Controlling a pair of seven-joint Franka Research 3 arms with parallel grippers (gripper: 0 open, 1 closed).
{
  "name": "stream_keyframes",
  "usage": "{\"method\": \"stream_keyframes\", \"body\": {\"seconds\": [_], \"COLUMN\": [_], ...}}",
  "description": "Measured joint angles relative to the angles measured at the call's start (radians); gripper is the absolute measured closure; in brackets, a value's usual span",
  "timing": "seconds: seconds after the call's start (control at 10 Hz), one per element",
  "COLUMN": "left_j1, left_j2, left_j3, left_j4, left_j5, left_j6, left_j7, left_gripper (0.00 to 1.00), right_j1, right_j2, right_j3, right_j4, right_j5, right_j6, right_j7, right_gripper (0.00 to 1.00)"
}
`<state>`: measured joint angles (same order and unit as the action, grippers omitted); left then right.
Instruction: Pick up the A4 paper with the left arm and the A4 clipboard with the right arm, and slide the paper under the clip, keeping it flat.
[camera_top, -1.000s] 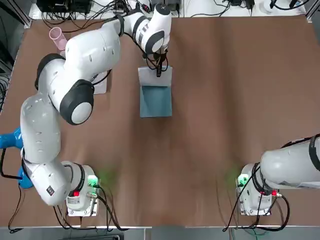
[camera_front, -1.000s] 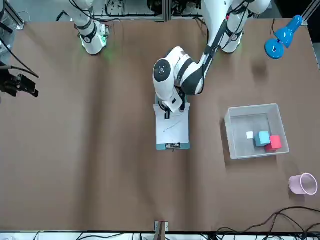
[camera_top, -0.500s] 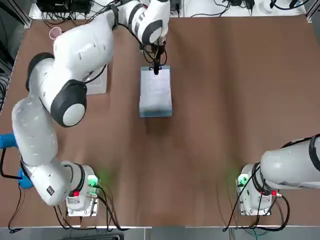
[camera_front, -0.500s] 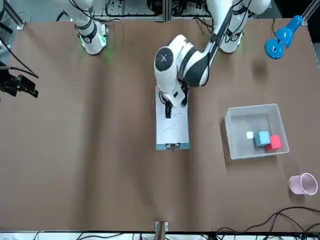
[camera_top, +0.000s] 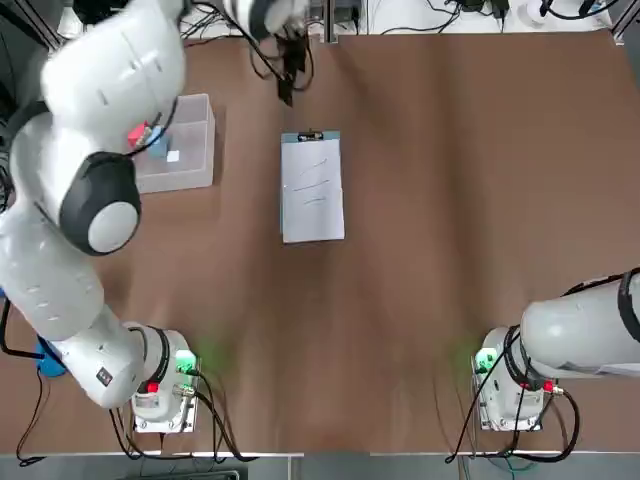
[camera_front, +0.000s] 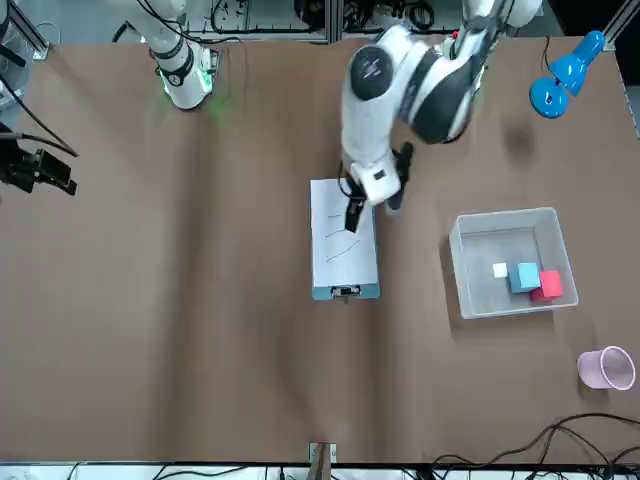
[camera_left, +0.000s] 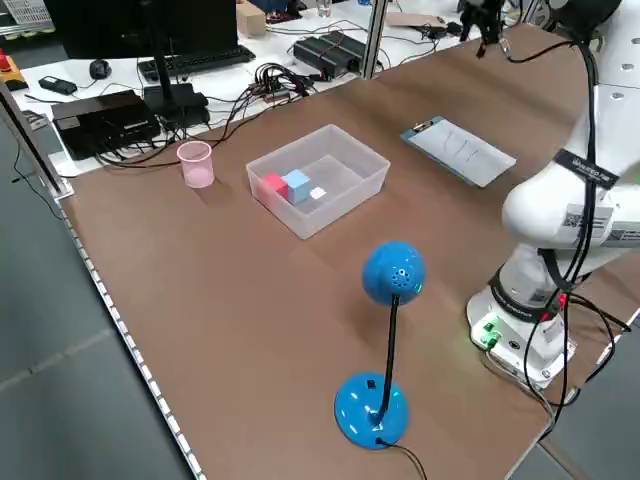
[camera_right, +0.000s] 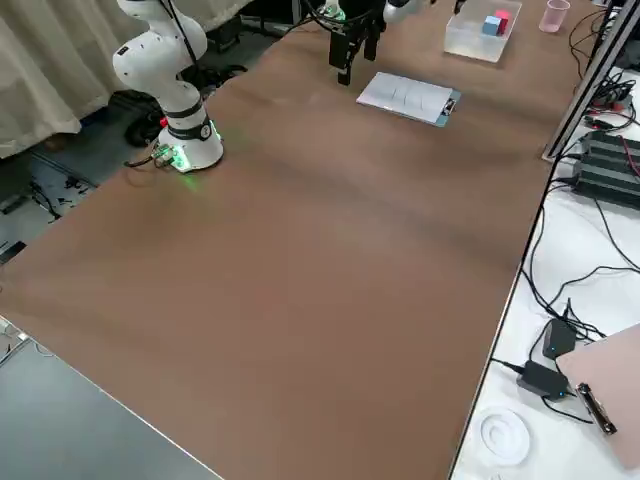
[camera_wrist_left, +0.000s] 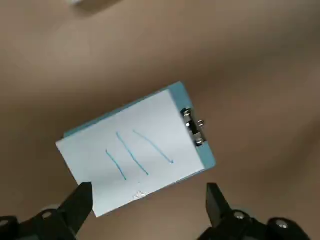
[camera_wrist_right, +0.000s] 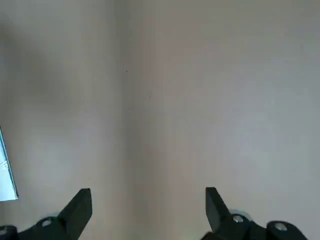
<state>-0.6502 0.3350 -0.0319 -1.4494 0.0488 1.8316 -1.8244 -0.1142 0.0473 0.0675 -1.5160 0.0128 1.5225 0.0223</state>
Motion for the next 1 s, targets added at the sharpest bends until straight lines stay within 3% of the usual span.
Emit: {"method": "stream_keyframes", "body": {"seconds": [0.6,1.0], "left_j1": [0.212,0.392], "left_j2": [-0.147,-0.226], "left_j3": [0.000,-0.003], "left_j4": [0.004,0.004], "left_j5": [-0.016,-0.019], "left_j6": [-0.228,-0.315], "left_j7": [0.650,1.249], "left_gripper": [0.00,0.00], "right_j1": [-0.001,-0.002], "right_j2": [0.000,0.000], "right_j3": [0.000,0.000], "right_j4": [0.000,0.001], "right_j5": [0.000,0.000], "right_j6": [0.000,0.000], "right_j7": [0.003,0.004], "right_gripper": [0.00,0.00]}}
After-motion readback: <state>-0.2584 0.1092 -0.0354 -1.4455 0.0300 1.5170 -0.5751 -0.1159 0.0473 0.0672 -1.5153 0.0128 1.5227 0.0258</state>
